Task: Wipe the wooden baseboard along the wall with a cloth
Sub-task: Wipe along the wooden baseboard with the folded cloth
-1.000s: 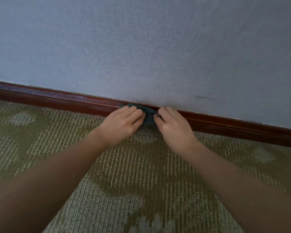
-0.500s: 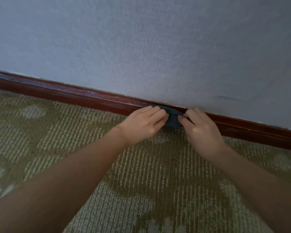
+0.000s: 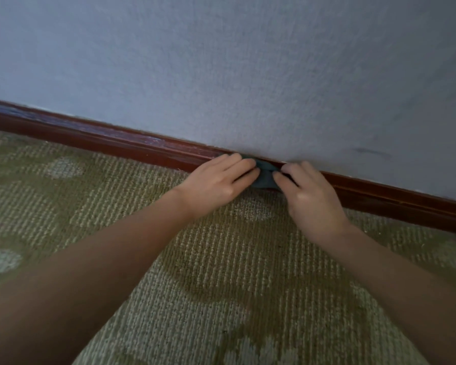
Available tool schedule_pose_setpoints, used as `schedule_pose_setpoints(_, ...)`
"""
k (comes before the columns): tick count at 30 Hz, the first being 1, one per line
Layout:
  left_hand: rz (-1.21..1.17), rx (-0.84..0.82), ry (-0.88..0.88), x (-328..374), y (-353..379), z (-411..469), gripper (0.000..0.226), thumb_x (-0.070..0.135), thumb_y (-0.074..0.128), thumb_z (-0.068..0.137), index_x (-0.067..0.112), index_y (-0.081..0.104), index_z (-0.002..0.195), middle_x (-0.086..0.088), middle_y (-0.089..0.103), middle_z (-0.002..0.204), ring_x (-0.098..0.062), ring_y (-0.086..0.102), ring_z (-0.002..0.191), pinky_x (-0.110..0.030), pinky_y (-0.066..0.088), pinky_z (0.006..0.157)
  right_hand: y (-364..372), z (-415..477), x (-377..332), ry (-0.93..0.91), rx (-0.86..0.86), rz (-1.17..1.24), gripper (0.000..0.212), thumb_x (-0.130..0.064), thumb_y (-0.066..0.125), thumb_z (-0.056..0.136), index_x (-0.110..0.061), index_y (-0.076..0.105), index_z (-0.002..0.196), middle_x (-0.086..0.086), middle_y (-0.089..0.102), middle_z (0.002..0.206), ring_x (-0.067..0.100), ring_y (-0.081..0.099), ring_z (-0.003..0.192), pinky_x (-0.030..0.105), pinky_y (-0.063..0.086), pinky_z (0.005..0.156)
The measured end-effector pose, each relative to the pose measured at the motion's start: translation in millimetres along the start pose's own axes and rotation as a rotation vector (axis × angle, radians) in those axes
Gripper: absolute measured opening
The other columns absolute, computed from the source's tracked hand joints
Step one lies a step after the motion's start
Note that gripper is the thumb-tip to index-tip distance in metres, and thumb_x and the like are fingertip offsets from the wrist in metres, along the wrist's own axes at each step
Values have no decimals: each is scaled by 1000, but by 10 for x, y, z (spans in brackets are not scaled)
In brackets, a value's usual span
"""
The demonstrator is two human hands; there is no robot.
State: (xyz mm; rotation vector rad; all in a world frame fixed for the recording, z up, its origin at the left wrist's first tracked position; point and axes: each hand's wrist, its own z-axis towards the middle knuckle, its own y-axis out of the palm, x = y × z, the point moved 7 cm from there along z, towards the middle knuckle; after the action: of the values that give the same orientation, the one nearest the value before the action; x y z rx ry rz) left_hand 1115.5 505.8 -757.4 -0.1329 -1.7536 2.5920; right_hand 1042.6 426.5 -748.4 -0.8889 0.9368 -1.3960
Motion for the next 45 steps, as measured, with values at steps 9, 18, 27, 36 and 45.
schedule_pose_setpoints(9,27,77,-78,-10,-49,6,26,-6,47,82,-8,67,98,-20,66,95,-29,58,78,-35,45,70,-49,32,17,104,34,38,27,13,54,71,8,68,93,18,64,85,34,60,74,37,53,65)
schedule_pose_setpoints(18,4,2,-73,-175,-54,-198,32,-13,68,68,-8,67,100,-22,66,96,-31,61,78,-36,52,69,60,215,-226,73,-23,35,38,-1,35,75,7,69,89,17,65,80,30,62,71,33,52,65)
schedule_pose_setpoints(27,34,30,-122,-61,-5,-158,29,-5,42,83,-11,68,94,-24,67,92,-31,63,69,-34,51,60,41,131,-171,63,-31,-30,24,5,51,74,8,69,89,17,65,79,29,62,69,32,50,63)
schedule_pose_setpoints(36,107,37,28,-76,-31,-127,27,-5,42,87,-8,69,87,-23,67,92,-29,63,71,-34,52,65,102,204,-250,191,32,80,32,4,36,76,7,68,78,18,63,75,30,60,68,32,50,62)
schedule_pose_setpoints(45,74,-18,-79,-81,-75,-96,23,-6,46,78,-7,68,83,-21,65,87,-30,62,70,-34,52,61,67,207,-246,233,-12,90,39,2,31,72,10,68,84,19,64,77,31,61,69,31,51,63)
